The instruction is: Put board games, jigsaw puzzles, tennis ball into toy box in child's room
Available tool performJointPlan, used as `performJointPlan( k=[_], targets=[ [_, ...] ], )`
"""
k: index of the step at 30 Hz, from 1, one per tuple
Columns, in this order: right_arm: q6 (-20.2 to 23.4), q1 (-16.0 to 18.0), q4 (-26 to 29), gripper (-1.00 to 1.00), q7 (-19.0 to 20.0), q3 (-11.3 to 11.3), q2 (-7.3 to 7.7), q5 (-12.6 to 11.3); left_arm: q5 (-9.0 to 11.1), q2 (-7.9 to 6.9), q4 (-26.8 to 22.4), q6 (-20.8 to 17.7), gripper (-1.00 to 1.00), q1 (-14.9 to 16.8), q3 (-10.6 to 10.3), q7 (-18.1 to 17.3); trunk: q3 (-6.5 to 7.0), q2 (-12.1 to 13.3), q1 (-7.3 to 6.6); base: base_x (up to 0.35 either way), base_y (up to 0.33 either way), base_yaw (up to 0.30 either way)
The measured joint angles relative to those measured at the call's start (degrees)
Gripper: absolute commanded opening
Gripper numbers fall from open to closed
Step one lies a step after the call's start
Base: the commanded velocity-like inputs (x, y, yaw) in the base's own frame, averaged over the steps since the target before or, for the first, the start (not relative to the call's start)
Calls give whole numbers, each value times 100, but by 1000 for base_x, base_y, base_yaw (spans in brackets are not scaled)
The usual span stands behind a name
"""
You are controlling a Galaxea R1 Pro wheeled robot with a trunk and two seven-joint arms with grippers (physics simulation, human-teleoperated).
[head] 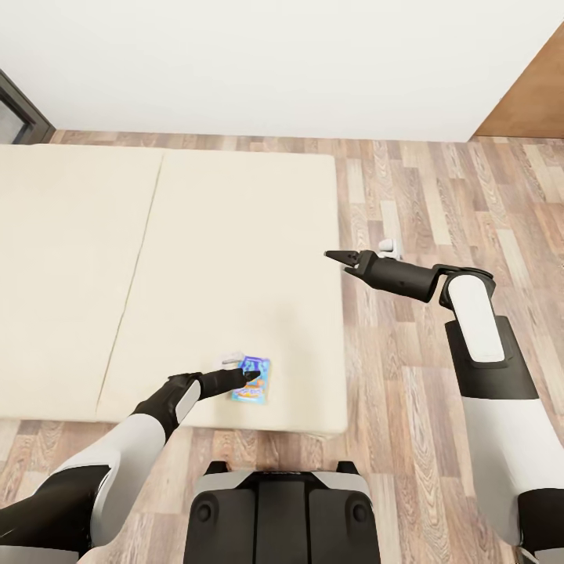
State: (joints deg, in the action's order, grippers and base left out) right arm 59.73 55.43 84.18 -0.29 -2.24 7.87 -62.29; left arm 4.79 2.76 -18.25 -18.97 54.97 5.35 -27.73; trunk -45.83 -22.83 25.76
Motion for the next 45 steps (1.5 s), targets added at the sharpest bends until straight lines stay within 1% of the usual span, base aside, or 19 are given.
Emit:
performJointPlan(
  k=[10,18,45],
  targets=[
    [-1,0,0,100,0,0,0,-1,-3,3,0,4,100,-1,3,0,0,0,-1,-14,-61,0],
    [-1,0,0,100,2,0,0,-2,-3,15,0,-2,100,-1,2,8,3,0,-1,0,-135,0],
    [-1,0,0,100,0,0,4,7,-3,17,0,0,100,1,2,9,4,0,-1,0,-12,0]
  ],
)
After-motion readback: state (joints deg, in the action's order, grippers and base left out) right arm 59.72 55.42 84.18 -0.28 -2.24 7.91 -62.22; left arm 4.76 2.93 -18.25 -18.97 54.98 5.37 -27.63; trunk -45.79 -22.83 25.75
